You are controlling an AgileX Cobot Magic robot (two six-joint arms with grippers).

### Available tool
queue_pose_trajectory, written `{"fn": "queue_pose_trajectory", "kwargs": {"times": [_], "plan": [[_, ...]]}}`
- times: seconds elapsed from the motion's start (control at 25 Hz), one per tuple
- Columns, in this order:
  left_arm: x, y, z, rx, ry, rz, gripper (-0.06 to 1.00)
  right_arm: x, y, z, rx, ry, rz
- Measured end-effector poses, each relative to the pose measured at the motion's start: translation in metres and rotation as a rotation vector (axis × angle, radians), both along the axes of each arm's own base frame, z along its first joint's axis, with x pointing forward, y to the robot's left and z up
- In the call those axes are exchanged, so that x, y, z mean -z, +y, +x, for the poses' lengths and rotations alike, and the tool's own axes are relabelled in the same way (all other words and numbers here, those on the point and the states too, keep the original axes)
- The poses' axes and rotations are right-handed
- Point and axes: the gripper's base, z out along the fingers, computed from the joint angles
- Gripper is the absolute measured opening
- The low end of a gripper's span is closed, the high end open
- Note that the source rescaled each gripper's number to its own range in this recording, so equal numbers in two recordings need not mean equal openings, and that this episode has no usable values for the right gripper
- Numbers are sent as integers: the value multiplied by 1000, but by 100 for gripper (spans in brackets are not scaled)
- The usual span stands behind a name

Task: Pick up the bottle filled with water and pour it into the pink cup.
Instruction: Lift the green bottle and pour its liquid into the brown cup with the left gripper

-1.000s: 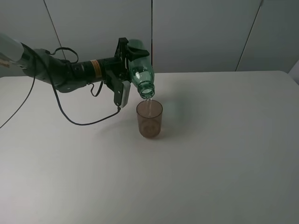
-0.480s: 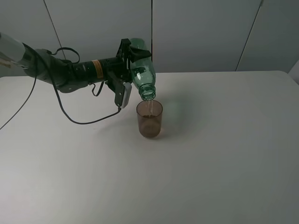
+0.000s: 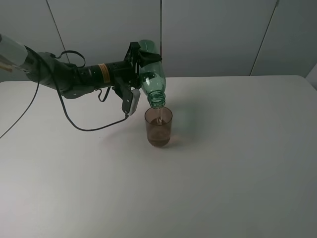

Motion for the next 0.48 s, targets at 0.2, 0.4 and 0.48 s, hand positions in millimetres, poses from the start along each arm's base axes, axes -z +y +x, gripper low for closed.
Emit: {"fn": "queue_pose_trajectory", "kwargs": {"times": [0.2,0.4,0.48], "plan": [[0,0,0,3,-23,11,0,0,0,0,0,0,0],[0,0,0,7,-43,21,0,0,0,0,0,0,0],[-1,0,0,10,-47,23,0,0,0,0,0,0,0]]}}
